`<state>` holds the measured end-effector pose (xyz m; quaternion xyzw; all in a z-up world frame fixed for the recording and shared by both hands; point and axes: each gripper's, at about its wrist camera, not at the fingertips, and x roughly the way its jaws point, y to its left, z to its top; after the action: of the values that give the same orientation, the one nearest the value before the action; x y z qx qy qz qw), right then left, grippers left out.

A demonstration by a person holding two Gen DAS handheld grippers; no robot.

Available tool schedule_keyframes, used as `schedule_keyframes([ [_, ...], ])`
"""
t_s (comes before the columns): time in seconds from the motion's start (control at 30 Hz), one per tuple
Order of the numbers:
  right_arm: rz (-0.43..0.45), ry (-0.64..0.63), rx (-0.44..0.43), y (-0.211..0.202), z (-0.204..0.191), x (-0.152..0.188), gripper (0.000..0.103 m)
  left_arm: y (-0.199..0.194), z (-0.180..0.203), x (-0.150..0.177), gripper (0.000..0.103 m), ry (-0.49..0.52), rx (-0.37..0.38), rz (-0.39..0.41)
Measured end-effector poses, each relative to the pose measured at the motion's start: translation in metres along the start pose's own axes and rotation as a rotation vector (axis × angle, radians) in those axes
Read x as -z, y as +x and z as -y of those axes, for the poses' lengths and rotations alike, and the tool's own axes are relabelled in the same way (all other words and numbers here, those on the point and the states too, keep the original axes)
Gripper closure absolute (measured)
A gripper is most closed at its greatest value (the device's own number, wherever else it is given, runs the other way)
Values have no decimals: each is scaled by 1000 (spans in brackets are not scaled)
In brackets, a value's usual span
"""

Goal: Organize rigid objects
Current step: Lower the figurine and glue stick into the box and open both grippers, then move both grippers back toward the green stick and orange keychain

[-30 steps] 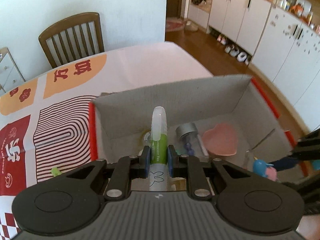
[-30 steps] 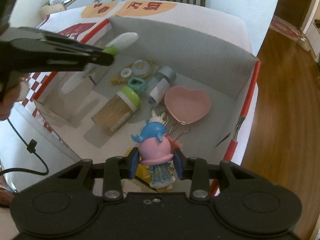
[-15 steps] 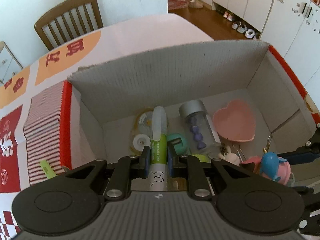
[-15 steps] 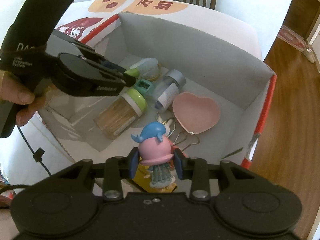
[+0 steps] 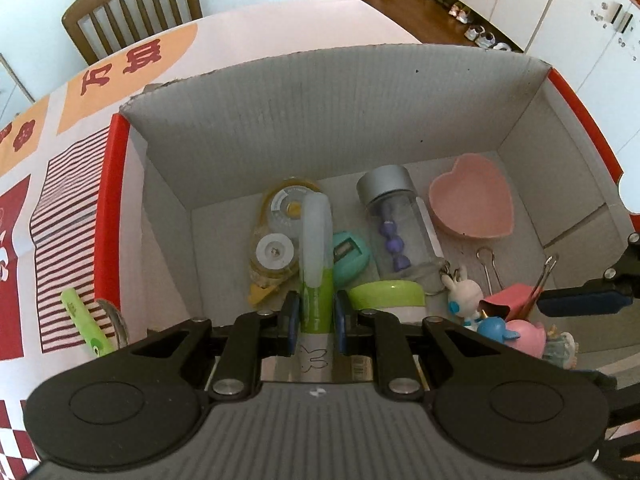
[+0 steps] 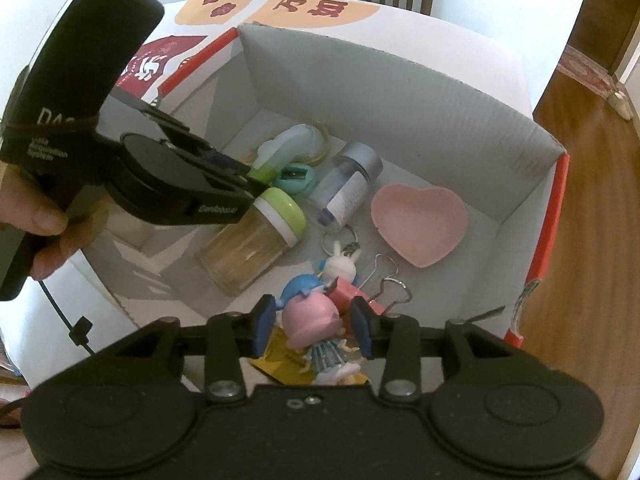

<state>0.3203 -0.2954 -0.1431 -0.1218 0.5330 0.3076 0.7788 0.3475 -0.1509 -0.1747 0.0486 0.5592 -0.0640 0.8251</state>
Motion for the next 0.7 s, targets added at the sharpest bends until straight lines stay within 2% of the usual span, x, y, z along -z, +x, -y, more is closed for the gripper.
schedule_keyframes([
  [0.07, 5, 6, -1, -3, 0, 1, 55, -2, 0, 1, 83, 2, -3, 5],
  [0.13, 5, 9, -5, -5, -1, 1, 55, -7, 1, 4, 76, 10, -5, 18],
  [0.17, 6, 10, -6, -6, -1, 2, 54, -11, 1, 5, 70, 15, -4, 26],
  [0.23, 10, 8, -8, -9, -3, 3, 45, -18, 3, 8, 57, 19, -2, 45],
  [0.3, 15, 3, -9, -12, -5, 3, 43, -27, 3, 10, 52, 15, 27, 66],
  [0.53, 33, -5, 5, -26, -14, 1, 38, -58, -3, 19, 48, 15, 80, 141],
  [0.6, 48, -3, 6, -32, -18, 0, 30, -69, -7, 24, 38, 14, 89, 167],
  [0.7, 72, 2, 6, -43, -25, -1, 27, -86, -17, 32, 32, -2, 98, 214],
])
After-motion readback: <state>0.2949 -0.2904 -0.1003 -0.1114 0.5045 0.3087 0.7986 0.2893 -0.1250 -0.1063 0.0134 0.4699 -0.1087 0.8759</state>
